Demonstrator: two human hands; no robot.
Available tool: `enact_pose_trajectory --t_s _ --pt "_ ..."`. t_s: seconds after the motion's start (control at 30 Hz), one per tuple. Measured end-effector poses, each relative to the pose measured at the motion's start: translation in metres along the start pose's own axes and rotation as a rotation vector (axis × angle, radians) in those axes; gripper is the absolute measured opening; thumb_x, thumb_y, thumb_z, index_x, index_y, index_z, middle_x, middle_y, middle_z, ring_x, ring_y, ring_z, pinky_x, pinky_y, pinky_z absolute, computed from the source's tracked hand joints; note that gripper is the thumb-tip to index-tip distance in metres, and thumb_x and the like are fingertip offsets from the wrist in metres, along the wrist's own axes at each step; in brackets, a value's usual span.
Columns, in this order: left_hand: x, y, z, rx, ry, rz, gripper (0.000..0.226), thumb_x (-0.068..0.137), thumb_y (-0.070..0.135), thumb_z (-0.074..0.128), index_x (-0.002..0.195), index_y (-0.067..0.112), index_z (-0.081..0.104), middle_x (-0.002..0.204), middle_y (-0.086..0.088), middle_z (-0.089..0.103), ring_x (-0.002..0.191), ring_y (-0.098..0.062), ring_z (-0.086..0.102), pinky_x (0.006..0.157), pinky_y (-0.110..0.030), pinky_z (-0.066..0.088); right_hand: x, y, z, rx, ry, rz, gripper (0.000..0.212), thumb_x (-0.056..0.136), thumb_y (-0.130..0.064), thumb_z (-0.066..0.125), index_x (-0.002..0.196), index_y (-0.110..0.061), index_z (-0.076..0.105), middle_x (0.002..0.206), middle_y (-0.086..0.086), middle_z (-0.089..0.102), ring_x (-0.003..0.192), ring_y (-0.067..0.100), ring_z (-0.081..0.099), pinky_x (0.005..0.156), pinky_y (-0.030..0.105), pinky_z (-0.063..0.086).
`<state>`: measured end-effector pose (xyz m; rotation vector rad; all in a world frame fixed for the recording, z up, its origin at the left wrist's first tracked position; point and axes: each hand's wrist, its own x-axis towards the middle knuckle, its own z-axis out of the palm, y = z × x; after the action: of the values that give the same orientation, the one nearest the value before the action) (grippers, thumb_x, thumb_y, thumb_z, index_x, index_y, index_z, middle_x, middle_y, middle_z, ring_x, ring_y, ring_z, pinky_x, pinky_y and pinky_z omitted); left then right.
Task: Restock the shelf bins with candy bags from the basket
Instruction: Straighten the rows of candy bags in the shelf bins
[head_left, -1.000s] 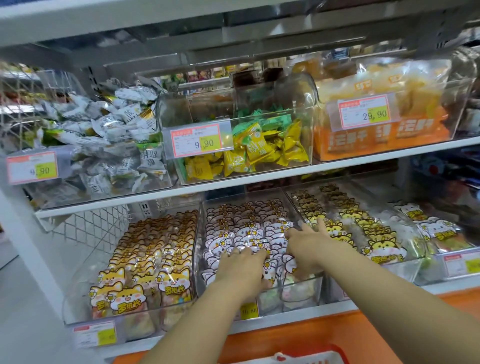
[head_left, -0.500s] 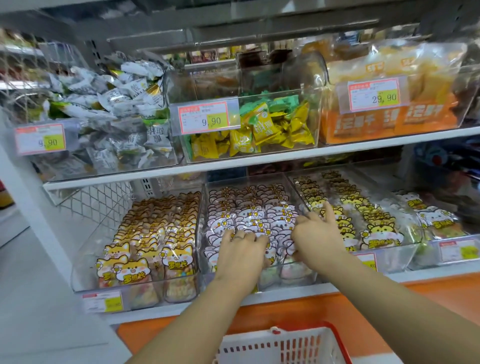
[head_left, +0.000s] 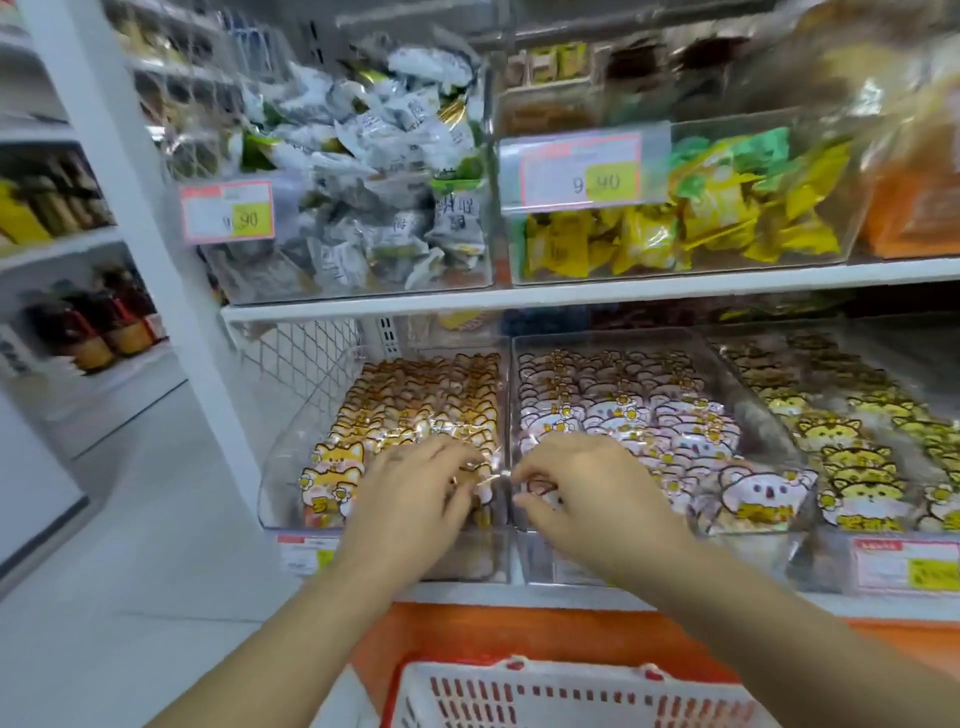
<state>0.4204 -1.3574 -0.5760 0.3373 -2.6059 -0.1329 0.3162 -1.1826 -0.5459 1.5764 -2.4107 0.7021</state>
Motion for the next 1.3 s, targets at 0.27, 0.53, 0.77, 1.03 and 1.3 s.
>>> enact_pose_trajectory --t_s 0.27,0.53,0.77,1.03,1.3 --pt "-0.001 -0.115 -0.001 -0.071 -0.326 -0.018 0.053 0.079 0.064 0.053 0.120 0.033 0.067 0.122 0.013 0.060 0.117 -0.013 0.054 0.100 -0.040 0.046 0.078 -0.035 0.070 -0.377 -0.320 -0.199 0.034 0.092 -0.023 0.057 0.126 -0.019 0.057 0.124 0.005 0.058 0.117 0.029 0.053 0.104 0.043 0.033" --pt "0.028 -0.120 0.002 0.116 -0.501 0.067 0.040 0.085 0.060 0.054 0.108 0.032 0.070 0.118 0.015 0.053 0.114 -0.016 0.043 0.086 -0.028 0.037 0.103 -0.060 0.076 -0.233 -0.482 0.062 0.053 0.087 -0.050 0.065 0.130 -0.019 0.056 0.137 0.006 0.041 0.125 0.030 0.046 0.101 0.042 0.042" --pt "0.019 -0.130 0.022 0.014 -0.363 0.046 0.047 0.073 0.036 0.077 0.118 0.036 0.064 0.127 0.014 0.051 0.119 -0.017 0.045 0.101 -0.037 0.043 0.104 -0.073 0.097 -0.386 -0.296 0.210 0.034 0.073 -0.011 0.080 0.107 -0.013 0.073 0.125 0.005 0.054 0.088 0.028 0.069 0.072 0.038 0.055" --pt "0.009 -0.128 -0.009 0.248 -0.327 0.088 0.050 0.096 0.028 0.054 0.143 0.038 0.039 0.146 -0.002 0.034 0.130 -0.028 0.045 0.111 -0.044 0.035 0.093 -0.077 0.107 -0.231 -0.185 0.352 0.068 0.080 -0.007 0.071 0.141 -0.019 0.044 0.138 0.006 0.039 0.103 0.032 0.062 0.082 0.038 0.049" --pt "0.003 -0.125 -0.034 0.379 -0.391 0.129 0.027 0.091 0.018 0.060 0.118 0.019 0.055 0.107 -0.003 0.066 0.099 -0.031 0.068 0.075 -0.036 0.053 0.073 -0.126 0.127 0.070 -0.265 0.307 0.031 0.099 -0.044 0.044 0.129 -0.037 0.050 0.113 -0.002 0.068 0.101 0.026 0.064 0.080 0.040 0.049"
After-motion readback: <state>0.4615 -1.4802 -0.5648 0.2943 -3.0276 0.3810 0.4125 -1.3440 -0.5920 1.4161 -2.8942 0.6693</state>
